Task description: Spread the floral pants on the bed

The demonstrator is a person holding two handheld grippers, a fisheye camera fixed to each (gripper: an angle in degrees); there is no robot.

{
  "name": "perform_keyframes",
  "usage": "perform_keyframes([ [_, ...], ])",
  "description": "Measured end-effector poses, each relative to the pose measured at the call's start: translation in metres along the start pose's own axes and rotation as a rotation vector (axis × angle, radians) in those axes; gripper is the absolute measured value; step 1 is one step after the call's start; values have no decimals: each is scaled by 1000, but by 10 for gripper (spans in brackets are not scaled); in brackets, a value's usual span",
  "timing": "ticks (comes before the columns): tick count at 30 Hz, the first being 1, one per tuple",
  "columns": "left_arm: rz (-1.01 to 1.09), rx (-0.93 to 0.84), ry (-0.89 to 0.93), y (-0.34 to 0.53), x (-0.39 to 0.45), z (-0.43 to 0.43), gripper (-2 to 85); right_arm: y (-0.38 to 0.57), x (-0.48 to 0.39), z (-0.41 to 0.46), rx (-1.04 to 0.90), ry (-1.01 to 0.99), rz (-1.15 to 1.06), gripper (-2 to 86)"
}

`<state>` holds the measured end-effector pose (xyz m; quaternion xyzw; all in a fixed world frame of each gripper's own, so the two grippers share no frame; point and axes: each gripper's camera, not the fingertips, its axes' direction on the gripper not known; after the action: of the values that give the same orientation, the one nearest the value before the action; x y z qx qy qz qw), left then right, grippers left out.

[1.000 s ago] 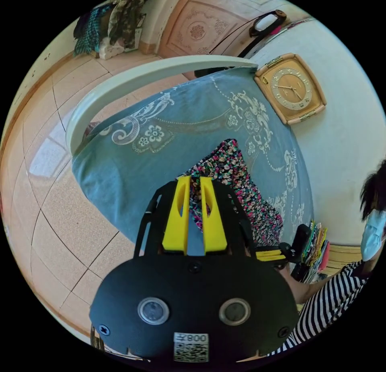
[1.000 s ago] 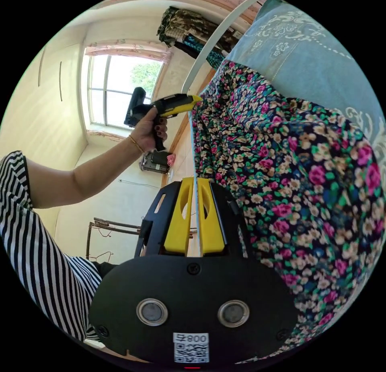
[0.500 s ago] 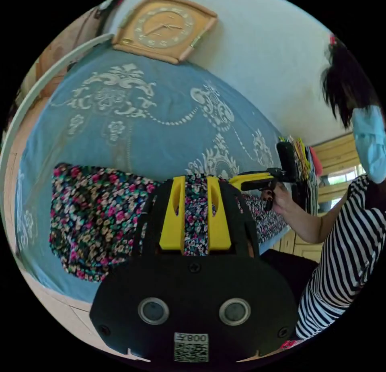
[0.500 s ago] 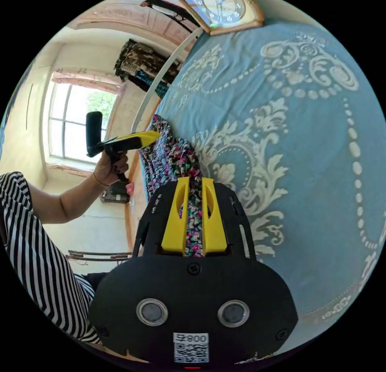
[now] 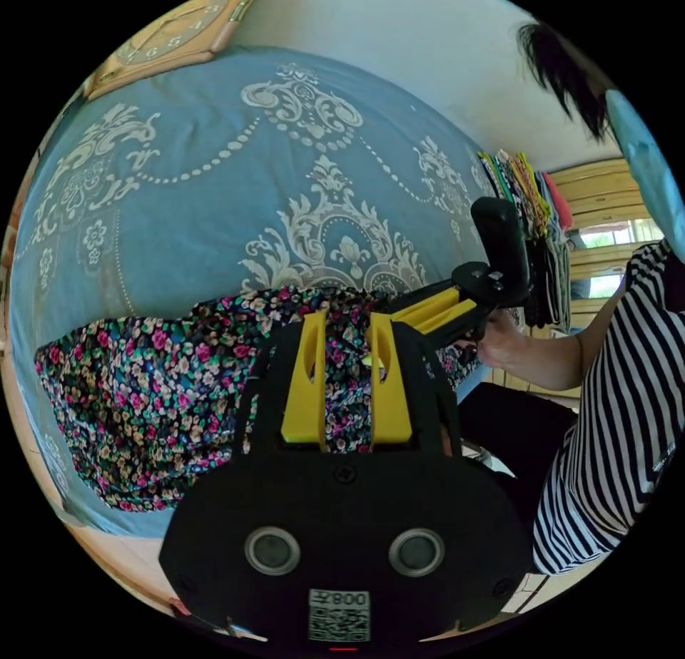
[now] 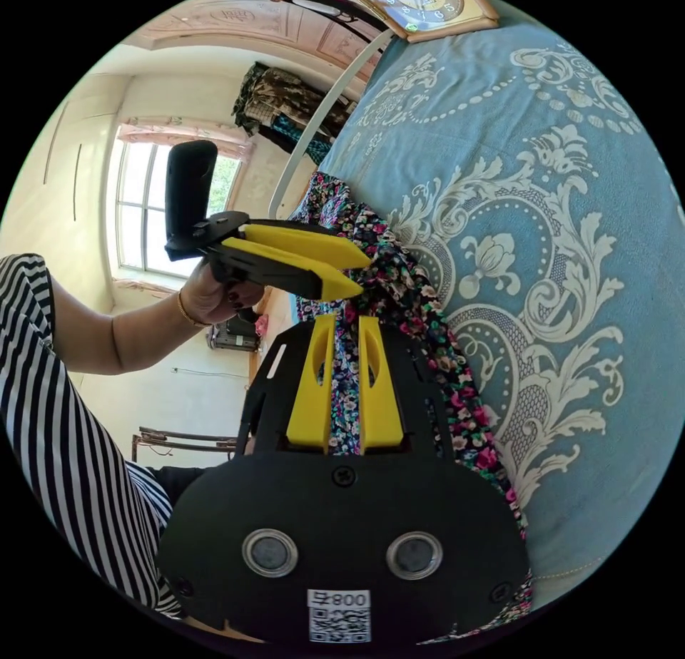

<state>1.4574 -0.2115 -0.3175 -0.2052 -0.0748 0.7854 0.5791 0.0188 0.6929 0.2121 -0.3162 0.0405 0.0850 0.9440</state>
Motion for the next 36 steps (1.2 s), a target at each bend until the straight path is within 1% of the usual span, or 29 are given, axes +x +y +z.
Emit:
perform_keyframes([
  [1, -11, -27, -22, -6, 1, 10, 47, 2, 0, -5, -9, -3, -3, 60],
  [3, -18, -2, -30, -9, 3, 16, 22, 6, 1, -18, 1, -5, 8, 61],
  [6, -54, 14, -32, -13, 2, 23, 9, 13, 9, -48, 94, -57, 60, 60],
  [8, -65, 39, -18, -16, 3, 26, 6, 15, 20, -66, 167, -116, 105, 56],
  [9, -68, 59, -16, -18, 4, 27, 5, 15, 23, -68, 169, -130, 119, 54],
  [12, -50, 95, -21, -26, 11, 32, 3, 15, 36, -70, 137, -253, 191, 47],
  [14, -31, 98, -32, -31, 17, 37, 2, 23, 43, -78, 179, -337, 245, 37],
  [20, 2, 122, -31, -41, 25, 55, 1, 45, 63, -101, 257, -465, 384, 25],
  [23, 20, 126, -37, -49, 27, 65, 2, 50, 68, -111, 314, -569, 410, 18],
  [25, 41, 146, -45, -58, 28, 70, 3, 48, 67, -117, 327, -596, 399, 13],
  [29, 61, 209, -61, -76, 23, 76, 5, 42, 62, -147, 382, -513, 340, 6],
  [33, 35, 299, -24, -94, 8, 89, 14, 37, 68, -167, 402, -468, 330, 4],
  [35, 1, 311, -21, -97, 0, 99, 16, 33, 69, -175, 361, -380, 327, 3],
  [36, -19, 323, -18, -98, -5, 108, 16, 32, 69, -175, 349, -370, 322, 3],
])
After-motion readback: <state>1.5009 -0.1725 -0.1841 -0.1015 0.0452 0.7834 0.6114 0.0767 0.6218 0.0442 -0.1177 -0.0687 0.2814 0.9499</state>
